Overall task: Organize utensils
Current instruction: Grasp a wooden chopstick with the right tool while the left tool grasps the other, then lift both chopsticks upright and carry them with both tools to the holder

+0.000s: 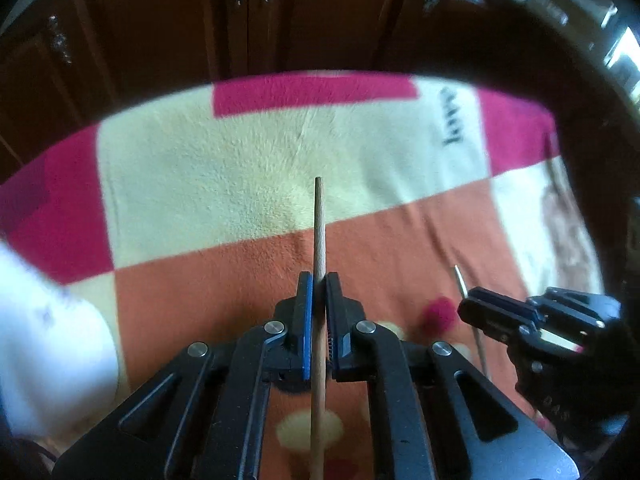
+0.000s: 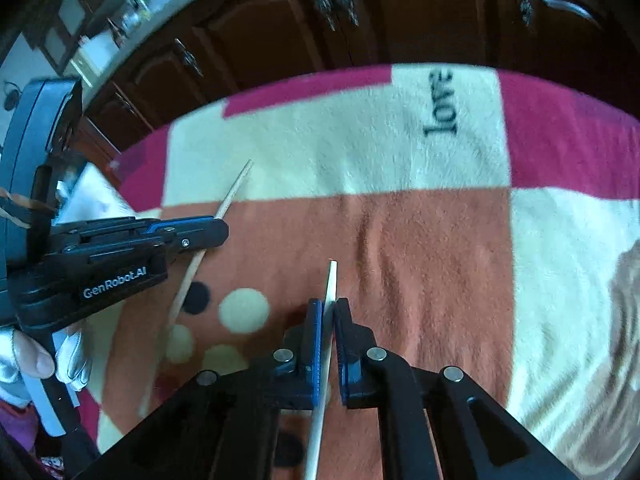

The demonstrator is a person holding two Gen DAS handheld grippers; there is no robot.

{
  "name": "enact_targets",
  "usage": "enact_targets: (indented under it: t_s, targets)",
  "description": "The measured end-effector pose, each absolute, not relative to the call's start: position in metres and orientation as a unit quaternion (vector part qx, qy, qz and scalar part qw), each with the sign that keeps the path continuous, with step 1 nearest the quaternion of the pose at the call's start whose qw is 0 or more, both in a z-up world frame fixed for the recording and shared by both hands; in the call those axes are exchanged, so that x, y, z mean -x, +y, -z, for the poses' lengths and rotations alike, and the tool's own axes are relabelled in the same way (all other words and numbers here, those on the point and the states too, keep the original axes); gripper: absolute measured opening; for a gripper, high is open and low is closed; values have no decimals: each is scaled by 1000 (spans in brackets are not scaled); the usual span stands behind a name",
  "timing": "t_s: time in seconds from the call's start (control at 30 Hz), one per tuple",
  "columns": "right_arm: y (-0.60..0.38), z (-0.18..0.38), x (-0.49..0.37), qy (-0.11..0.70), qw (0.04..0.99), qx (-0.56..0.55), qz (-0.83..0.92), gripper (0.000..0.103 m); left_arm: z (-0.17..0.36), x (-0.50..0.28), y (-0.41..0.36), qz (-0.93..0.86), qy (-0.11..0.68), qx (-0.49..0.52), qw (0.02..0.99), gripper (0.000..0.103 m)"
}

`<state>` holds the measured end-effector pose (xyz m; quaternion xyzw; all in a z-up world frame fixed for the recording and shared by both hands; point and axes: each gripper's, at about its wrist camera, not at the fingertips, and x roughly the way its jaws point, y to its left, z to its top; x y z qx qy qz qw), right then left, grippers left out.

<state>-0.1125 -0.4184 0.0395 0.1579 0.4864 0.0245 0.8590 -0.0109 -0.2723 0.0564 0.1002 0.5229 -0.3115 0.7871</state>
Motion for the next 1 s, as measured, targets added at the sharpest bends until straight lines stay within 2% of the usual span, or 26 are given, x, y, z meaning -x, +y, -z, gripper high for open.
enact_targets:
  t_s: [0.37,1.0]
  targets:
    - [-397,-115,180,378,904,-187,-71,5,-131,77,-225,351,463,-55,812,5]
    - [-339,-210,202,308,939,-117,-98,5,-211,124,-148,325,388,-29,862,5]
